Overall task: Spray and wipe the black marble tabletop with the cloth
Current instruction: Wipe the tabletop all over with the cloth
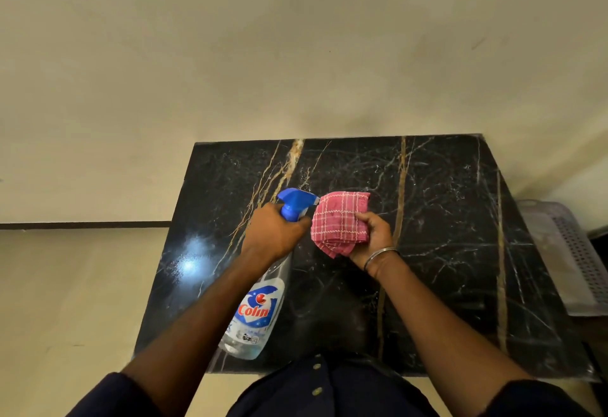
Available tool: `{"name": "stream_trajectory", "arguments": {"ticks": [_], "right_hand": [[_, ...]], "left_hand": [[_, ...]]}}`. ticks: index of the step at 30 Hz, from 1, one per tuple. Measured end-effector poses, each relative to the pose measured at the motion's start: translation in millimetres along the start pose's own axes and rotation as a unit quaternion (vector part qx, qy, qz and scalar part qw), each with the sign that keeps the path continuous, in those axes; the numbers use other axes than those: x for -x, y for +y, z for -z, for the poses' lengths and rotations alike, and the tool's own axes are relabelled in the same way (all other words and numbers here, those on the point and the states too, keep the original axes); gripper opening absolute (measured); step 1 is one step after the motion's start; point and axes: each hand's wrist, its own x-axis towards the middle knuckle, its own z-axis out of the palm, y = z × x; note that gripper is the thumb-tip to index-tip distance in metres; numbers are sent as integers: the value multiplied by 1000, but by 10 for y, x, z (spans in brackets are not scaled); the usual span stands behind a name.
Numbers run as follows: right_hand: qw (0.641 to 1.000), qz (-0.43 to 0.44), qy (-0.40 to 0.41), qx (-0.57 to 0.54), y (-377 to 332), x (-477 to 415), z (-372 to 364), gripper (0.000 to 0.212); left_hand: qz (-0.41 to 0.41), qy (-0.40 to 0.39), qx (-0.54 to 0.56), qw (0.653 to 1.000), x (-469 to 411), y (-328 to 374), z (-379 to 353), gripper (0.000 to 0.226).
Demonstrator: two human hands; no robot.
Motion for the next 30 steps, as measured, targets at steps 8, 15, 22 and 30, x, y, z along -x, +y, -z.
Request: {"name": "stream_trajectory", "arguments": {"ticks": [8, 15, 22, 30], "right_hand": [[999, 24, 13, -32, 274, -143, -478, 41], [997, 43, 46, -45, 525, -360, -872, 34], [864, 259, 176, 394, 791, -904, -1119, 30], [404, 270, 43, 873, 1284, -1464, -1353, 79]], "left_hand": [[-22, -33, -27, 999, -258, -334, 368, 31], [-18, -31, 11, 999, -562, -653, 789, 15], [1, -48, 87, 995, -827, -1171, 1178, 16], [12, -55, 75, 996, -1156, -1596, 1282, 16]]}}
